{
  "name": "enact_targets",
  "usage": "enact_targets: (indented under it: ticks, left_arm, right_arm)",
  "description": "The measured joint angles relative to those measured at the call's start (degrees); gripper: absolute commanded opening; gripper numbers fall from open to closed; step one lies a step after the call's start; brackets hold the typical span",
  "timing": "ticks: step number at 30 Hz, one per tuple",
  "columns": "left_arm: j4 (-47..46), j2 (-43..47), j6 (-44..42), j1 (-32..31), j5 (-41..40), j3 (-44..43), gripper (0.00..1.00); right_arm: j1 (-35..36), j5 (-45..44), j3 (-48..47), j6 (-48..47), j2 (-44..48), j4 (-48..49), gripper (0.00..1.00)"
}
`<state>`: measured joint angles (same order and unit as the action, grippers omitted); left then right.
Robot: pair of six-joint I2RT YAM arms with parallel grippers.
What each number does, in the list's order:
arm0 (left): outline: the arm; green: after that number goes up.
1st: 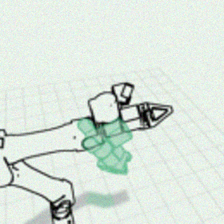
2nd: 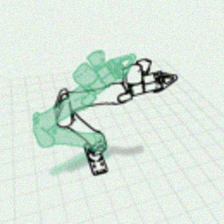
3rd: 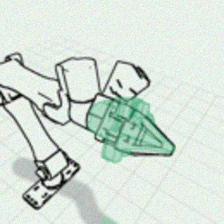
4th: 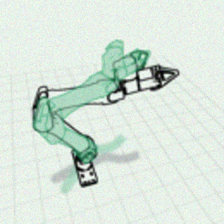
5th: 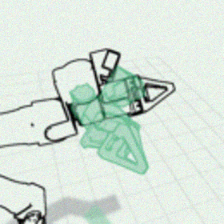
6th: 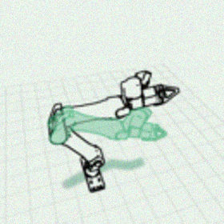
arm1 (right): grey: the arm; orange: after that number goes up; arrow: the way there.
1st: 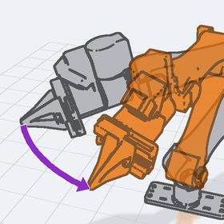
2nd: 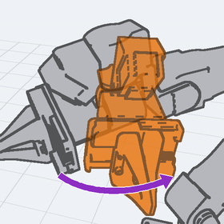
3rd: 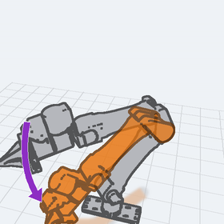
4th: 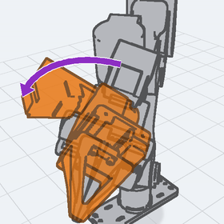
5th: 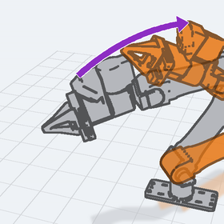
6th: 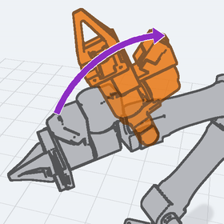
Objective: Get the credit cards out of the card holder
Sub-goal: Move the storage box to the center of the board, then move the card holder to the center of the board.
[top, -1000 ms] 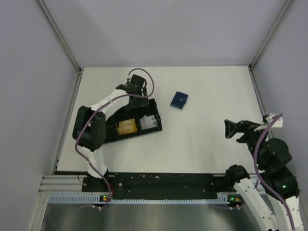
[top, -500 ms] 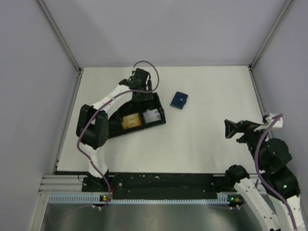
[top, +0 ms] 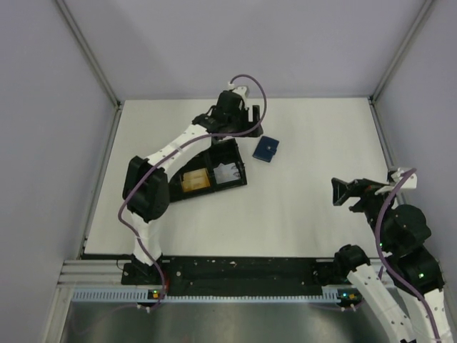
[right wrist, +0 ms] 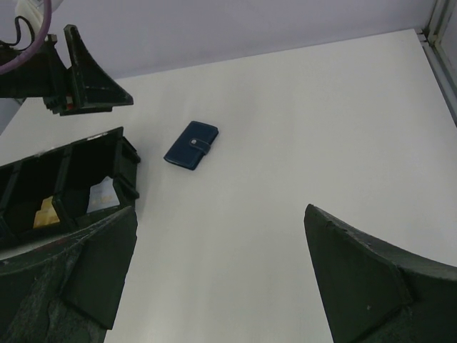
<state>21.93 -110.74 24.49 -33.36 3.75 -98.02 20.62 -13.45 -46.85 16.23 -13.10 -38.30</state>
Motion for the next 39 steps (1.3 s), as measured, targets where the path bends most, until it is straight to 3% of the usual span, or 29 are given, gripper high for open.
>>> enact_targets:
  ticks: [5, 10, 13, 22, 30, 34, 39]
  left_arm:
    - [-1.53, -6.93, 0.11, -0.02, 4.26, -4.76, 0.83]
    - [-2.86, -4.31, 0.17, -0.04, 5.20, 1.29, 0.84]
    - [-1.81, 3.06, -0.48, -0.02, 3.32, 8.09, 0.85]
    - [3.93, 31.01, -2.56, 3.91, -3.63, 16.06, 0.88]
    - [9.92, 52.19, -8.48, 7.82, -13.16, 26.29, 0.93]
    - [7.85, 62.47, -12.61, 7.82, -19.15, 37.27, 0.93]
    - [4.52, 69.24, -15.37, 7.82, -25.09, 47.04, 0.93]
  right_arm:
    - [0.00, 1.77, 0.79, -0.68, -0.13, 0.31, 0.99]
    - [0.11, 7.08, 0.66, 1.01, -5.79, 2.69, 0.99]
    - [0.22, 10.86, 0.70, 4.31, -14.16, 5.27, 0.99]
    - [0.11, 19.19, 0.70, 16.11, -47.45, 18.10, 0.98]
    - [-3.98, 26.29, -0.98, 27.78, -73.50, 35.54, 0.79]
    - [-5.51, 28.13, -2.60, 31.39, -81.57, 41.51, 0.74]
    - [-6.01, 30.18, -8.20, 33.24, -90.60, 46.90, 0.63]
